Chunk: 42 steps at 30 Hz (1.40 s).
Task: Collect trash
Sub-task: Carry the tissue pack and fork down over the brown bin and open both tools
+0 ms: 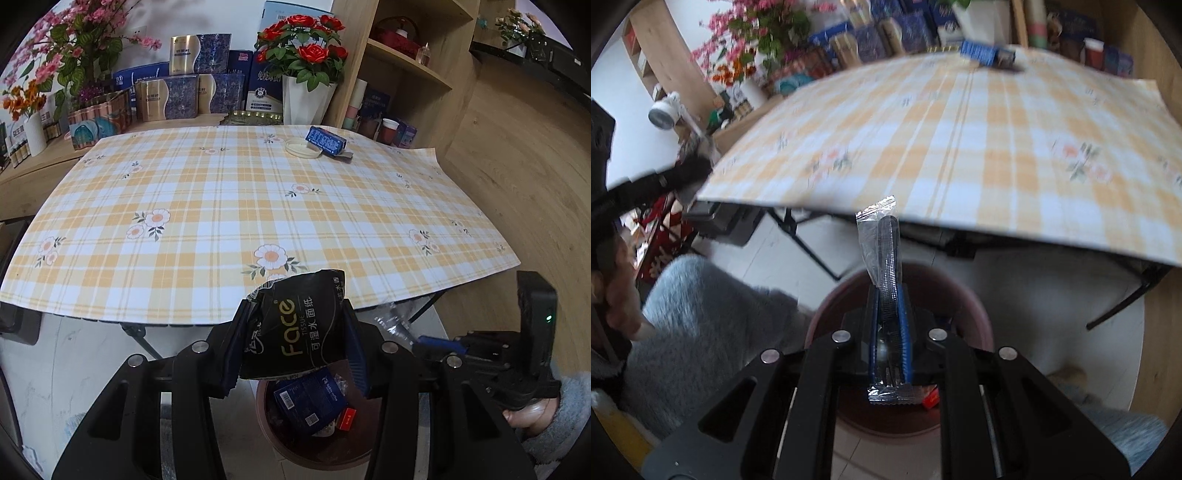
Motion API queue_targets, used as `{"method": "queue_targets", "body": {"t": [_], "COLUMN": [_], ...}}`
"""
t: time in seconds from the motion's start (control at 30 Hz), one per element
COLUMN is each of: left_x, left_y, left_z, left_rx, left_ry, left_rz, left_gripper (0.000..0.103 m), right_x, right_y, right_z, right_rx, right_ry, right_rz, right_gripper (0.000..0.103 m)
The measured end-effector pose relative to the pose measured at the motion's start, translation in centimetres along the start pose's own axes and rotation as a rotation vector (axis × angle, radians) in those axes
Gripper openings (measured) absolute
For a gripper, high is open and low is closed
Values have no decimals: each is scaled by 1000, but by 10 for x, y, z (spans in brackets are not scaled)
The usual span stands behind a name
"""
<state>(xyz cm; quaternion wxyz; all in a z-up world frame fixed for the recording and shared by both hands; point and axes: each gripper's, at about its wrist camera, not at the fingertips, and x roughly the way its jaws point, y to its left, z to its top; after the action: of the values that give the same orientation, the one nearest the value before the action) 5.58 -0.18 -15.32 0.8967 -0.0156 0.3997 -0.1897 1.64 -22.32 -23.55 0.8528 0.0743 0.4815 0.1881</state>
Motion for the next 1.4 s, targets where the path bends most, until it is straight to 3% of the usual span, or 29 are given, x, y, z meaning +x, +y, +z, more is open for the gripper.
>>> {"method": "queue_targets", "body": {"t": [0.4,0.47,0.57,0.73,0.87,1.07,1.4], "left_x": [19,23,27,34,43,72,113], "left_y": [-1,-2,-3,-6,-11,-23,-45], "left_z": [-18,-20,-22,-26,-33,-52,-74], "left_rx": [19,26,32,56,87,142,231], "left_ry": [62,72,83,101,121,221,375], "left_rz": [-8,-11,-17,-27,-45,-85,-106], "left_gripper": [46,46,46,46,46,47,48], "right_x": [48,47,42,31,10,-20,-54], "right_y": [-8,-10,-14,-17,-21,-39,-63], "right_z": [-19,-19,-18,-10,-2,15,32], "right_rx": [69,76,86,84,82,121,177], "right_ry": [181,179,154,96,-16,-143,-249], "right_rz": [-19,-28,-18,-36,-67,-142,-190], "right_gripper": [15,28,51,72,91,96,96]}}
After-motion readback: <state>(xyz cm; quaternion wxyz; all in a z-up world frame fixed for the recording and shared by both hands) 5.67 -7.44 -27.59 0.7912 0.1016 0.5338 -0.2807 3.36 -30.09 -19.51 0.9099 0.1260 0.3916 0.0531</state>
